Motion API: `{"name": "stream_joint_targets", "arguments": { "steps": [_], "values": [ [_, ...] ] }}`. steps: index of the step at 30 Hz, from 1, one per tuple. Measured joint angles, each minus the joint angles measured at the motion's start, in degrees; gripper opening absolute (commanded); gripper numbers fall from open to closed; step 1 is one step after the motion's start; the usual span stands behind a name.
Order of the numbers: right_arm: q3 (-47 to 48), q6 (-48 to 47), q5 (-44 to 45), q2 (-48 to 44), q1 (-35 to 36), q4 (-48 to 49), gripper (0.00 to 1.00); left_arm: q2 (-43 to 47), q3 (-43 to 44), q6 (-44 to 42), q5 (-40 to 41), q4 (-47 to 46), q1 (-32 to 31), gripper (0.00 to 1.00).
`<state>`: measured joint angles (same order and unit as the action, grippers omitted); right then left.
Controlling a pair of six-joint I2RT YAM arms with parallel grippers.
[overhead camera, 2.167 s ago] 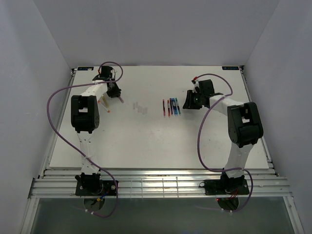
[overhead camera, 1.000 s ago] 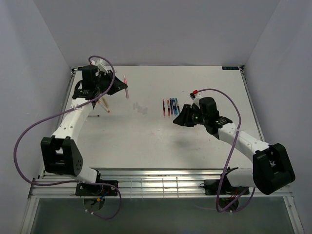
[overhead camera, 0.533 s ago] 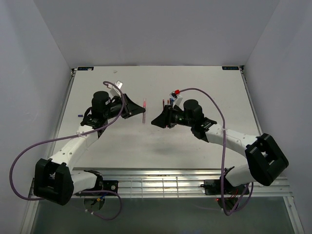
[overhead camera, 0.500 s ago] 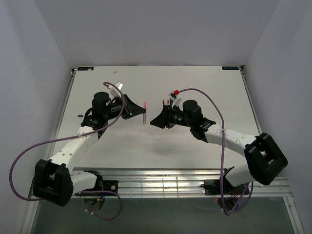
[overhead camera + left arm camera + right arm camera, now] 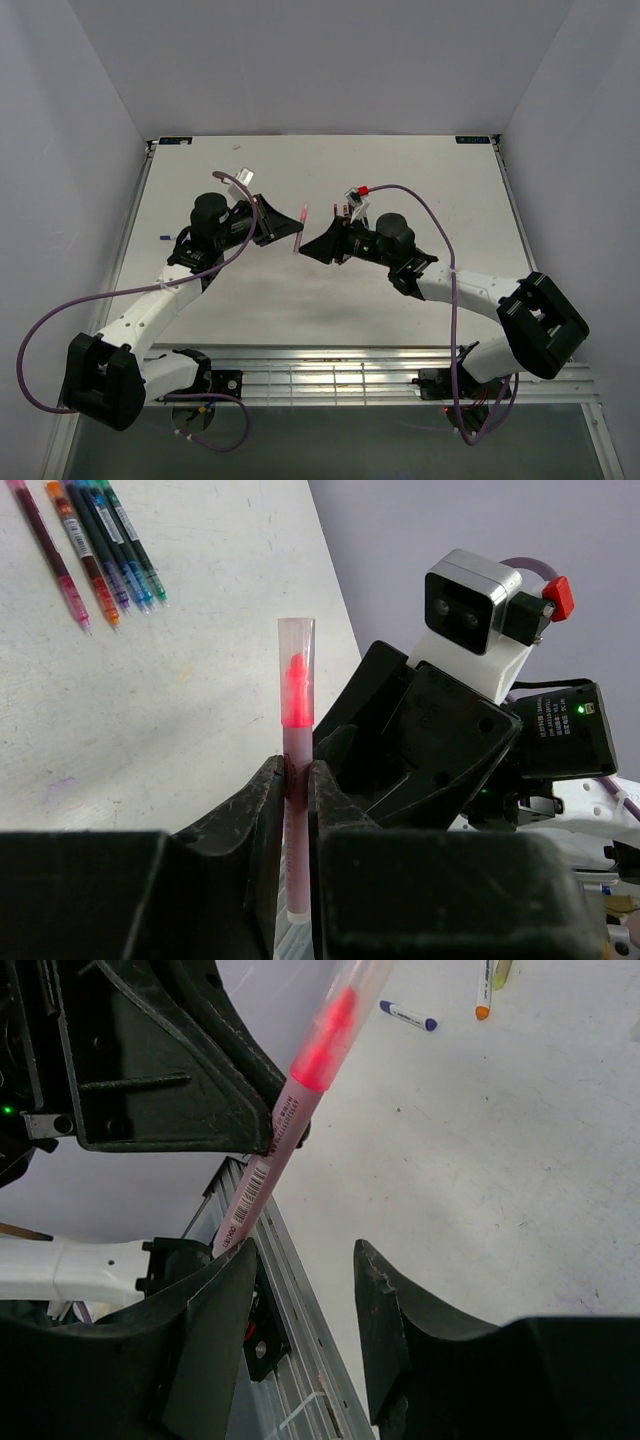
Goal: Open the pen caps
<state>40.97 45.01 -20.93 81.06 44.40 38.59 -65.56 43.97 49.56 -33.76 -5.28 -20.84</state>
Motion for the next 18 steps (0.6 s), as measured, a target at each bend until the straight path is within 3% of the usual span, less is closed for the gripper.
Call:
{"name": "stream_joint_targets", "arguments": {
  "steps": [18],
  "values": [
    [-2.12,1.60,0.98,-1.18,0.74,4.79,0.49,0.00,-0.04,-1.31,1.86,0.96,-0.66,0.00]
  ]
}}
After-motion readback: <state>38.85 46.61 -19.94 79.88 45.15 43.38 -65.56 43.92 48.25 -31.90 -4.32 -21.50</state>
